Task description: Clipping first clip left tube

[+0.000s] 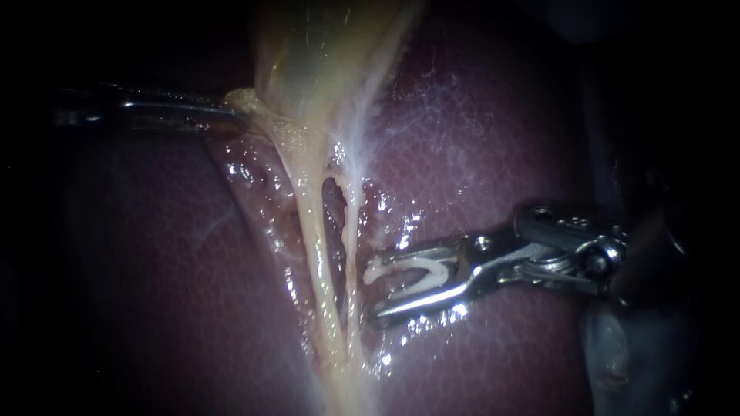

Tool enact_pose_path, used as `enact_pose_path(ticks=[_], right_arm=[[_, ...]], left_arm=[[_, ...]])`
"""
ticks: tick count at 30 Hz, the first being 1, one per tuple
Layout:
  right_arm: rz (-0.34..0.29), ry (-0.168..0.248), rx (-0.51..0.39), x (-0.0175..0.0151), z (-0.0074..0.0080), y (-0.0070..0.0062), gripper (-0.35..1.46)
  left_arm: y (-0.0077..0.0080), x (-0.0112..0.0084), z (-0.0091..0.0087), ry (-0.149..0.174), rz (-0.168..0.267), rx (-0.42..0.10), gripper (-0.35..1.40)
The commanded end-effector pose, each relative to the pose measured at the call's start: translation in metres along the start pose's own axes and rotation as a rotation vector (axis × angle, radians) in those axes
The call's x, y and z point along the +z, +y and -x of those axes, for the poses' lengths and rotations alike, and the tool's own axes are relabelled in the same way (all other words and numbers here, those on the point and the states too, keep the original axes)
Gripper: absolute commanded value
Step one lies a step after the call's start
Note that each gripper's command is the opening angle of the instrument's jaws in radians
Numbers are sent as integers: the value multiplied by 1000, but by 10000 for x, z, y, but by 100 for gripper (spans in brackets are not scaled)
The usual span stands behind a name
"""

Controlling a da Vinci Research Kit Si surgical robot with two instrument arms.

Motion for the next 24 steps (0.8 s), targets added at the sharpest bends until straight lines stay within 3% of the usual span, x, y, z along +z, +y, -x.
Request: enact_pose_path(ticks=[1,13,24], right_arm=[[-4,3,0,3,1,2,50],[-36,3,-11,21,11,16,50],[-38,-5,-17,29,24,39,50]], left_arm=[[0,0,0,0,0,0,-35],[0,1,0,0,0,0,-35],[0,1,0,0,1,0,-35]])
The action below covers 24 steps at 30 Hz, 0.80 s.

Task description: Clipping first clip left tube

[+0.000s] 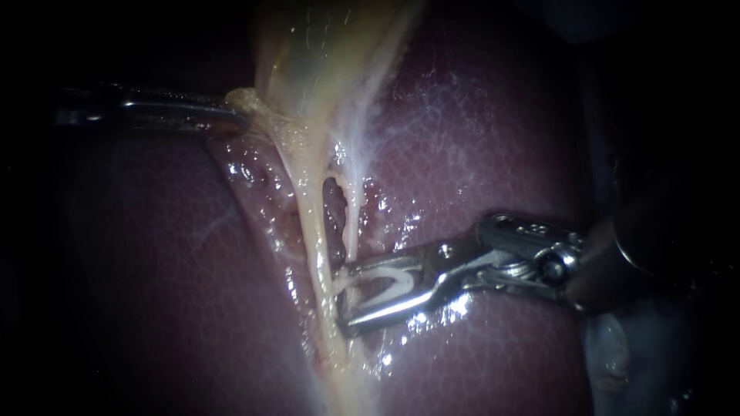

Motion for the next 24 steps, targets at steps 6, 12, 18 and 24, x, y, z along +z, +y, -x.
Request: enact_pose_path(ticks=[6,12,18,24], right_arm=[[1,-3,6,5,7,11,50],[2,-4,4,4,9,21,50],[2,-4,3,5,8,32,50],[-12,-15,-3,16,8,39,50]], left_arm=[[0,0,0,0,0,0,-35],[0,0,0,0,0,0,-35],[0,0,0,0,0,0,-35],[0,1,0,0,0,0,-35]])
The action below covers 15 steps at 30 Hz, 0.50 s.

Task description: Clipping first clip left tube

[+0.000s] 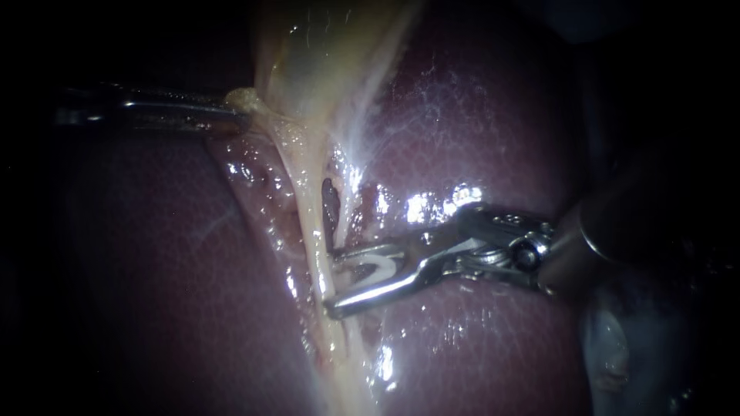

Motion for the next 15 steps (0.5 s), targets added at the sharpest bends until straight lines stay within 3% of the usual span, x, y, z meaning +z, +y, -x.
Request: enact_pose_path(ticks=[1,7,15], right_arm=[[-3,-2,-1,2,0,-1,50],[-26,0,-6,15,-2,-10,50],[-76,5,-12,37,-8,-35,50]], left_arm=[[0,0,0,0,1,0,-35],[0,1,0,0,1,0,-35],[0,2,0,0,1,0,-35]])
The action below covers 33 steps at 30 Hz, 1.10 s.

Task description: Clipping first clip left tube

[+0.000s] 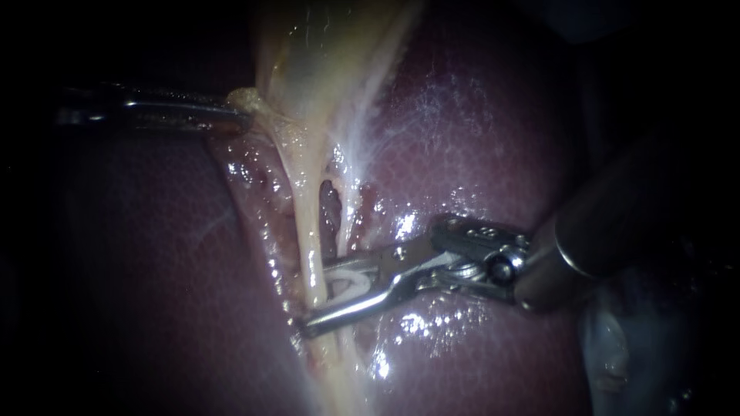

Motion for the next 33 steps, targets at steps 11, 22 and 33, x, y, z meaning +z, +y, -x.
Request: enact_pose_path(ticks=[11,22,33], right_arm=[[-50,49,2,11,-20,-25,50],[-90,81,31,13,-29,-35,50],[-132,52,23,18,-23,-48,47]], left_arm=[[1,0,0,0,0,0,-35],[1,1,-2,3,0,1,-35],[2,1,-2,3,0,1,-35]])
